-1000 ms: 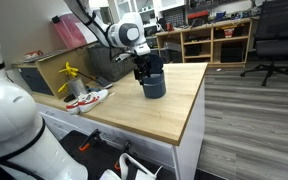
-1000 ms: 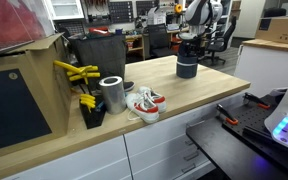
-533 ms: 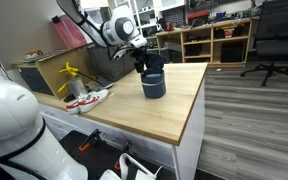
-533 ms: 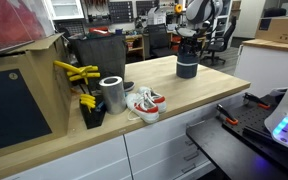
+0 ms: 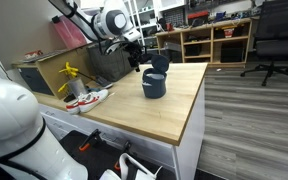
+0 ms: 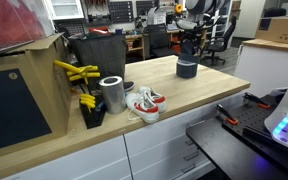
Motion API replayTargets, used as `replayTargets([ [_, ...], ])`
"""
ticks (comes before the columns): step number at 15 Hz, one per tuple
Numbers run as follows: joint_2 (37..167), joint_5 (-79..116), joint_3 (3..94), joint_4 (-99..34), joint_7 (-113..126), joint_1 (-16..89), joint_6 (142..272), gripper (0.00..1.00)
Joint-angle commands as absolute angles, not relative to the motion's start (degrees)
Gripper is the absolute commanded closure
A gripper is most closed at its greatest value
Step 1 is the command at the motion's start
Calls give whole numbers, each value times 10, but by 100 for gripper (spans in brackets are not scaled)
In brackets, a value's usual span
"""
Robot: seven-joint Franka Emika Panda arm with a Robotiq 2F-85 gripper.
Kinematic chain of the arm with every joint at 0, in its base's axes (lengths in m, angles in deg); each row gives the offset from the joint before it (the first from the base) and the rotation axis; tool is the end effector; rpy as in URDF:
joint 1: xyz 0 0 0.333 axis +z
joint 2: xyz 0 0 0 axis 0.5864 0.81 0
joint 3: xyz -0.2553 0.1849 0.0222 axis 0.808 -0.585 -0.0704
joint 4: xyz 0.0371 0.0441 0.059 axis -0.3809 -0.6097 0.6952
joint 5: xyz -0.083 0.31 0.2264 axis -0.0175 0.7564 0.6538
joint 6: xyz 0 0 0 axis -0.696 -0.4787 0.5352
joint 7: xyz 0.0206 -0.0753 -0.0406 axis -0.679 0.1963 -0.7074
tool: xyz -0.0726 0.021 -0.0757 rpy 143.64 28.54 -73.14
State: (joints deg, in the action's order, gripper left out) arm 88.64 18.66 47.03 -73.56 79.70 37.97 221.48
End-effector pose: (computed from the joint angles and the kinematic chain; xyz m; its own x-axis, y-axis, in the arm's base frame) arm 0.5327 -0.0061 0.3412 0.2277 -0.9700 0.0855 -0.9473 -0.2409 -0.2110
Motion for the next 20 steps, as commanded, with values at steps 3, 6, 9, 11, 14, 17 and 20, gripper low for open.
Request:
replayTargets([
  [3,832,255,447,-765,729,377,2174,0],
  [6,816,258,440,-769,728,376,2179,0],
  [9,808,252,440,-762,747,369,2190,0],
  [11,812,240,440,-753,786,360,2196,0],
  [14,821,198,436,-749,881,346,2222,0],
  [17,850,136,437,-728,1017,333,2233,0],
  [20,861,130,437,-717,1081,345,2219,0],
])
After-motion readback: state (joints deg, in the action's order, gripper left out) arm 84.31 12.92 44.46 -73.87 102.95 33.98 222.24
